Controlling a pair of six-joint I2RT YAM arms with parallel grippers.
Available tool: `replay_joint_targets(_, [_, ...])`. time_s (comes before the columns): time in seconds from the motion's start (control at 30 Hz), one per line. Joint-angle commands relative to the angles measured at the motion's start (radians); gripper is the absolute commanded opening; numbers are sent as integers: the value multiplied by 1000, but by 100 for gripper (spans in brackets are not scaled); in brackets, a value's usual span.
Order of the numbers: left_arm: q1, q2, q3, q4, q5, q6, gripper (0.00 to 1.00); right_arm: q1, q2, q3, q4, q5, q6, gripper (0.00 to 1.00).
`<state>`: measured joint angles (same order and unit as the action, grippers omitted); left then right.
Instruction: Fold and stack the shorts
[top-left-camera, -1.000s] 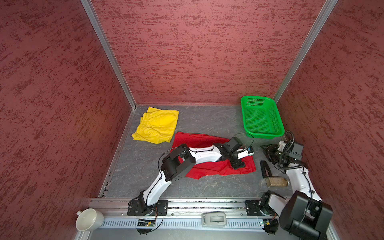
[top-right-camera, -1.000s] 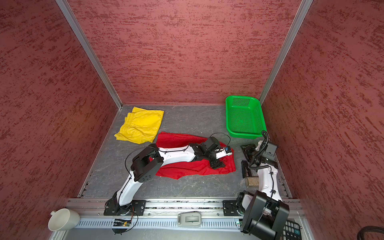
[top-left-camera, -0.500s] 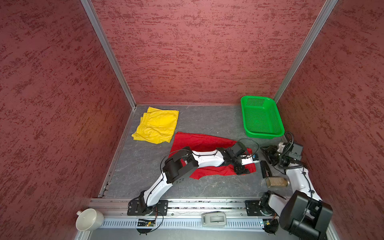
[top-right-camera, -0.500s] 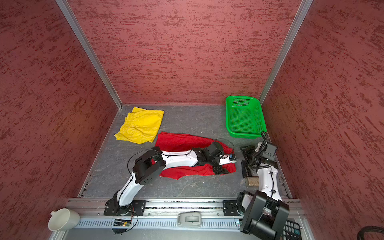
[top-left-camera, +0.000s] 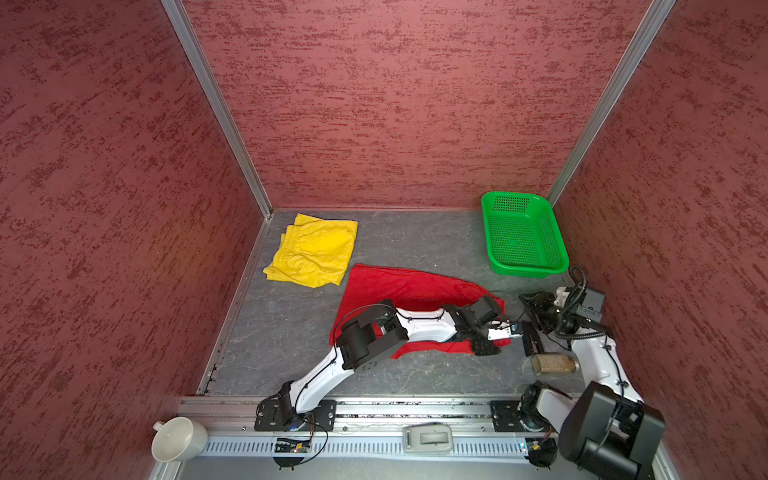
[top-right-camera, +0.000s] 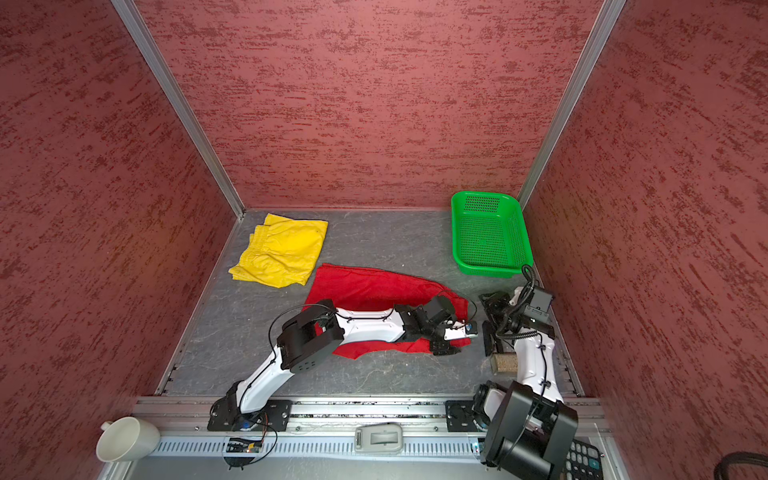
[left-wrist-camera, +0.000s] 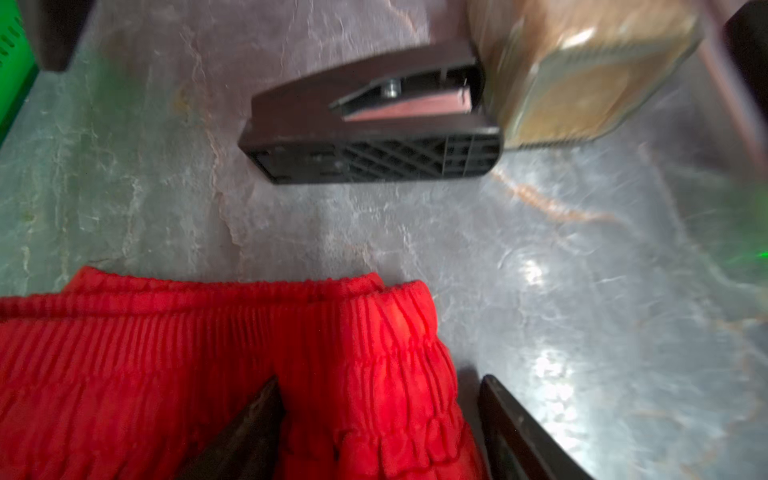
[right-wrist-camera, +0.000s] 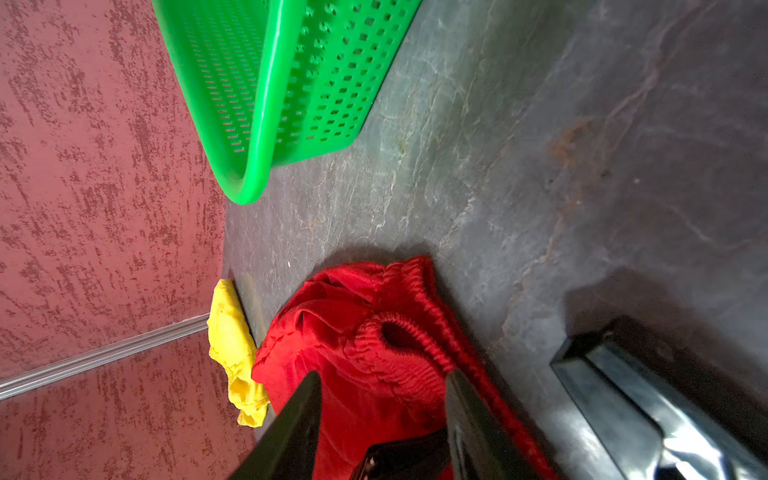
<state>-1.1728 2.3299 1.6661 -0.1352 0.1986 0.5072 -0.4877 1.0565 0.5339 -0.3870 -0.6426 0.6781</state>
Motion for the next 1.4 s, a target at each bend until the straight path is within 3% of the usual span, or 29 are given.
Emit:
replay_joint_targets(0.0, [-7,10,-37,-29,-63,49,65,-6,-14,-14,3,-15,-1,56])
replay_joint_targets(0.13, [-5,-37,-107,41,-43,31,47,-6,0,-20,-2,-54,-3,62])
replay_joint_targets(0.27, [29,-99,-146,91,72,-50,27,-6,47,-26,-40,-105,-25,66])
replay_joint_targets(0.37, [57,-147,-208,205,150,-108,21,-6,68,-41,-67,-155,-36,66])
replay_joint_targets(0.57, [102,-203,-317,395,242,-202,19,-5,28,-105,-74,-257,7,70])
replay_joint_targets(0.8, [108,-205,-328,436,262,-210,19,-5,-7,-175,-73,-314,38,73])
replay_joint_targets(1.07, [95,-216,-344,472,278,-169,20,15,95,-195,49,-359,40,75])
replay_joint_targets(1.27, [89,-216,-334,461,292,-158,24,77,169,-196,200,-413,90,71])
replay_joint_targets(1.37, [85,-222,-334,455,286,-163,34,102,189,-191,244,-419,103,62])
